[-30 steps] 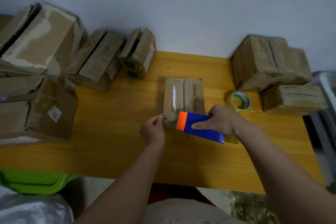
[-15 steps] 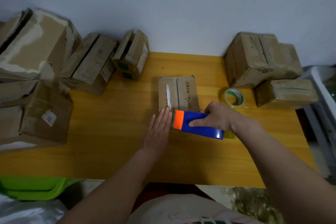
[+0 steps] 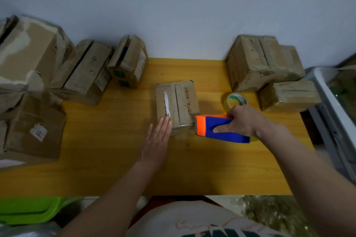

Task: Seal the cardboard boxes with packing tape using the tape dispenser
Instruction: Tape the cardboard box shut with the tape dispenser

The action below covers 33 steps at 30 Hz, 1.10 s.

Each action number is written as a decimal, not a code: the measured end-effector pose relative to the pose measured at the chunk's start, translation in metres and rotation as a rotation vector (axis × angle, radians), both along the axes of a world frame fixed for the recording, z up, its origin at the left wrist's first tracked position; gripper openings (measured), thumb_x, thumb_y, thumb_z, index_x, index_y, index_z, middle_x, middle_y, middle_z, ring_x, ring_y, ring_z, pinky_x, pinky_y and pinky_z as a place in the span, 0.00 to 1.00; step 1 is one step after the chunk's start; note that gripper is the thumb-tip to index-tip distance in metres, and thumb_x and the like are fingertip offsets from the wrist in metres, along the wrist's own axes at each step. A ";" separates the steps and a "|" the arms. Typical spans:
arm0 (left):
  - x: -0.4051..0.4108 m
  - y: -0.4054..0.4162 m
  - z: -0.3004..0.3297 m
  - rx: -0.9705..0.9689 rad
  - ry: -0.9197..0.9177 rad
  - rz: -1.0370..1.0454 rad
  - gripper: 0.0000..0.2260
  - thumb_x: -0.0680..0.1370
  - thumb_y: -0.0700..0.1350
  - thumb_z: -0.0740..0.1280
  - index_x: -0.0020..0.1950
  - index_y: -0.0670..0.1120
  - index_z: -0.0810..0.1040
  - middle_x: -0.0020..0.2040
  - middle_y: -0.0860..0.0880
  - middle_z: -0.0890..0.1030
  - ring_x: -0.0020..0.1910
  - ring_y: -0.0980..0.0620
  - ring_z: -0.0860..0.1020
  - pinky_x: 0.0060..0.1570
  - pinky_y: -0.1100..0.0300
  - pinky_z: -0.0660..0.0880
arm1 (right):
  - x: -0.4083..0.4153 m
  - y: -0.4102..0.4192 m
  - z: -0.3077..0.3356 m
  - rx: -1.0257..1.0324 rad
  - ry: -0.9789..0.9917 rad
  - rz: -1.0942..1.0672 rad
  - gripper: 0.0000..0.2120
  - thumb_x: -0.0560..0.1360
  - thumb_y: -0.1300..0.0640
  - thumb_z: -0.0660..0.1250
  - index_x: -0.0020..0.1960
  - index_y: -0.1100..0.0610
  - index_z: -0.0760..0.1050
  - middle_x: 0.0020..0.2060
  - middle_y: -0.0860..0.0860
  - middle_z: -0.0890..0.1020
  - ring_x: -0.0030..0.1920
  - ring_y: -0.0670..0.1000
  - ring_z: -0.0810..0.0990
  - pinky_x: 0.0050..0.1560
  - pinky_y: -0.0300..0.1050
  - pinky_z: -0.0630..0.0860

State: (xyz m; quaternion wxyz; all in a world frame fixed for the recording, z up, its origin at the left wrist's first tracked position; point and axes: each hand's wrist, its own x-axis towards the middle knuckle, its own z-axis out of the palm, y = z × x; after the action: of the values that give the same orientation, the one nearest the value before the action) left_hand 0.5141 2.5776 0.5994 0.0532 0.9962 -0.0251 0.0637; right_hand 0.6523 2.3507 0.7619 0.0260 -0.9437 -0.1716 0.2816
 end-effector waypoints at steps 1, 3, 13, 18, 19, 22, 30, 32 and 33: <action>0.000 0.001 0.003 0.003 0.002 -0.007 0.36 0.69 0.32 0.53 0.77 0.42 0.48 0.77 0.42 0.55 0.77 0.47 0.46 0.75 0.45 0.47 | -0.001 -0.001 0.000 0.004 -0.007 0.008 0.23 0.66 0.31 0.68 0.40 0.52 0.73 0.33 0.48 0.76 0.36 0.48 0.76 0.33 0.40 0.68; 0.002 -0.001 0.007 -0.006 -0.001 -0.003 0.33 0.69 0.32 0.51 0.76 0.40 0.51 0.77 0.40 0.58 0.77 0.43 0.53 0.74 0.45 0.48 | -0.001 -0.003 0.001 0.020 -0.021 0.015 0.23 0.67 0.31 0.68 0.38 0.51 0.72 0.33 0.48 0.76 0.35 0.47 0.75 0.32 0.39 0.67; 0.010 -0.026 0.009 -0.019 -0.064 -0.021 0.28 0.74 0.30 0.46 0.75 0.37 0.53 0.76 0.38 0.57 0.78 0.42 0.47 0.75 0.48 0.46 | 0.004 -0.004 -0.010 0.042 -0.083 0.023 0.24 0.67 0.29 0.66 0.39 0.51 0.71 0.34 0.49 0.77 0.37 0.49 0.78 0.36 0.42 0.73; 0.029 -0.027 0.012 0.138 0.002 -0.227 0.31 0.72 0.37 0.58 0.75 0.37 0.55 0.75 0.39 0.59 0.74 0.43 0.58 0.72 0.46 0.58 | 0.008 0.001 -0.012 0.058 -0.078 0.022 0.26 0.67 0.30 0.66 0.45 0.53 0.75 0.36 0.49 0.78 0.39 0.50 0.79 0.38 0.43 0.75; 0.031 -0.026 0.012 0.154 0.027 -0.222 0.33 0.70 0.37 0.60 0.75 0.37 0.55 0.75 0.39 0.59 0.74 0.43 0.58 0.71 0.46 0.57 | 0.009 0.001 -0.012 0.064 -0.074 0.025 0.26 0.67 0.30 0.66 0.46 0.53 0.76 0.36 0.49 0.78 0.39 0.50 0.79 0.38 0.42 0.74; 0.031 -0.025 0.012 0.172 0.088 -0.210 0.39 0.68 0.38 0.66 0.76 0.38 0.53 0.76 0.39 0.58 0.76 0.43 0.56 0.73 0.46 0.54 | 0.013 -0.002 -0.018 0.080 -0.046 0.041 0.25 0.67 0.32 0.67 0.47 0.53 0.76 0.36 0.49 0.78 0.39 0.49 0.79 0.37 0.41 0.72; 0.030 -0.021 0.017 0.148 0.220 -0.201 0.47 0.63 0.46 0.72 0.78 0.40 0.53 0.78 0.41 0.55 0.77 0.45 0.52 0.74 0.48 0.48 | 0.022 -0.028 -0.028 0.178 0.057 0.033 0.21 0.67 0.35 0.71 0.48 0.51 0.78 0.36 0.46 0.80 0.38 0.45 0.79 0.38 0.38 0.73; 0.029 -0.023 0.020 0.137 0.247 -0.198 0.46 0.65 0.50 0.68 0.78 0.40 0.52 0.78 0.41 0.54 0.77 0.45 0.50 0.74 0.48 0.48 | 0.028 -0.040 -0.024 0.163 0.073 0.005 0.22 0.67 0.35 0.71 0.51 0.51 0.79 0.39 0.47 0.81 0.41 0.46 0.79 0.44 0.42 0.76; 0.029 -0.023 0.021 0.140 0.255 -0.193 0.44 0.65 0.51 0.65 0.78 0.40 0.51 0.78 0.41 0.53 0.77 0.45 0.50 0.74 0.48 0.48 | 0.031 -0.046 -0.021 0.151 0.081 -0.014 0.22 0.67 0.36 0.71 0.52 0.51 0.79 0.41 0.48 0.82 0.43 0.47 0.80 0.47 0.43 0.77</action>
State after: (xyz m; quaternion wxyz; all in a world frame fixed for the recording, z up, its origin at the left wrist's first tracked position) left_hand 0.5431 2.5541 0.6209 -0.0077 0.9904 -0.1183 -0.0706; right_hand 0.6830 2.3044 0.7404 0.1062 -0.9280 -0.1845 0.3056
